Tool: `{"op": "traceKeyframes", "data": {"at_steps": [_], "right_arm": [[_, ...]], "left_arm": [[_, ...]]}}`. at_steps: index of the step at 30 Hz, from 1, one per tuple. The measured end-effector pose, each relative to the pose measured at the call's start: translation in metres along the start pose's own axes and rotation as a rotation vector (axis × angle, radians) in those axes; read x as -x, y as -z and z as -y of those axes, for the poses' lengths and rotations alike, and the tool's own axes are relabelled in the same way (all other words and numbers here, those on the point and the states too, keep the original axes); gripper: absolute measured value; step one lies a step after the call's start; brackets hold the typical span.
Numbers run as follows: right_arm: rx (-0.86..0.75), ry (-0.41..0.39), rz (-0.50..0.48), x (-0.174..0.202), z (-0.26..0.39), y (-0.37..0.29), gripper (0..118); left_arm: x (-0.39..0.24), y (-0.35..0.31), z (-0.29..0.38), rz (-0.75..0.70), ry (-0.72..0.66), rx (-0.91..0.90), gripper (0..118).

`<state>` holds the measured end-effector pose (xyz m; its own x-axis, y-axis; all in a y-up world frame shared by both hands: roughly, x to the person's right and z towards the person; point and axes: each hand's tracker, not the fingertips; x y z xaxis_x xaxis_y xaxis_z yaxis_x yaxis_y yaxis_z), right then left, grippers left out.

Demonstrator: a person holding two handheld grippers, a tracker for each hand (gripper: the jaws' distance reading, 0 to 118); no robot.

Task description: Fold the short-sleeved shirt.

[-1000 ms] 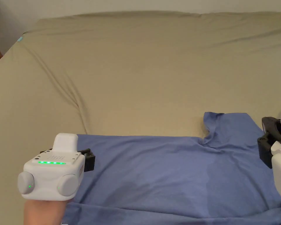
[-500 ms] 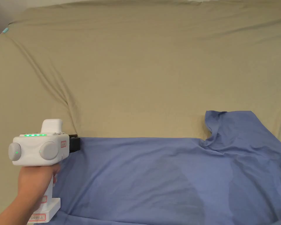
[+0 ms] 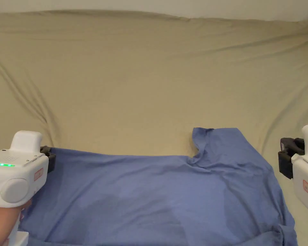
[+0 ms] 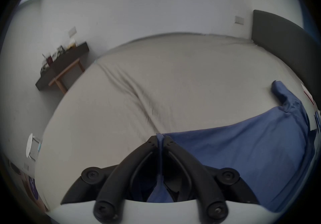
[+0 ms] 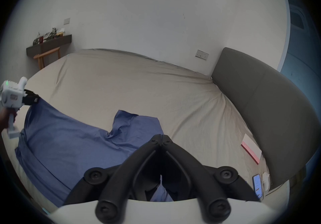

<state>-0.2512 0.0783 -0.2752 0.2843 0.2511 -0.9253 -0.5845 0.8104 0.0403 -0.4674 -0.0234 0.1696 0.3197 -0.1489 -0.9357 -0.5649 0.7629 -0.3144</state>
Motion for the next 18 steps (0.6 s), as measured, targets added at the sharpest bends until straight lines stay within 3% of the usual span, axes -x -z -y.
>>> {"op": "traceKeyframes", "data": {"at_steps": [3,4,7,8,12,15,16,18], "right_arm": [[0.068,0.015,-0.015,-0.009,-0.005,0.024,2],[0.109,0.023,-0.034,-0.013,-0.004,0.037,15],[0.231,0.032,-0.041,-0.018,0.005,0.079,92],[0.288,0.023,-0.041,-0.019,0.012,0.095,112],[0.456,0.054,-0.043,-0.024,0.036,0.151,113],[0.531,0.035,0.016,-0.027,0.053,0.188,112],[0.544,0.027,0.024,-0.026,0.057,0.194,110],[0.591,0.031,0.023,-0.023,0.065,0.203,93]], "left_arm": [[-0.009,-0.035,-0.004,-0.016,0.039,-0.054,3],[-0.012,-0.044,-0.003,-0.037,0.052,-0.069,3],[-0.017,-0.061,-0.002,-0.054,0.04,-0.07,3],[-0.017,-0.066,-0.001,-0.05,0.033,-0.075,3],[-0.022,-0.075,0.006,-0.061,0.044,-0.074,3],[-0.024,-0.072,0.011,-0.074,0.068,-0.06,3],[-0.025,-0.07,0.013,-0.075,0.075,-0.053,3],[-0.025,-0.066,0.017,-0.08,0.078,-0.041,3]]}}
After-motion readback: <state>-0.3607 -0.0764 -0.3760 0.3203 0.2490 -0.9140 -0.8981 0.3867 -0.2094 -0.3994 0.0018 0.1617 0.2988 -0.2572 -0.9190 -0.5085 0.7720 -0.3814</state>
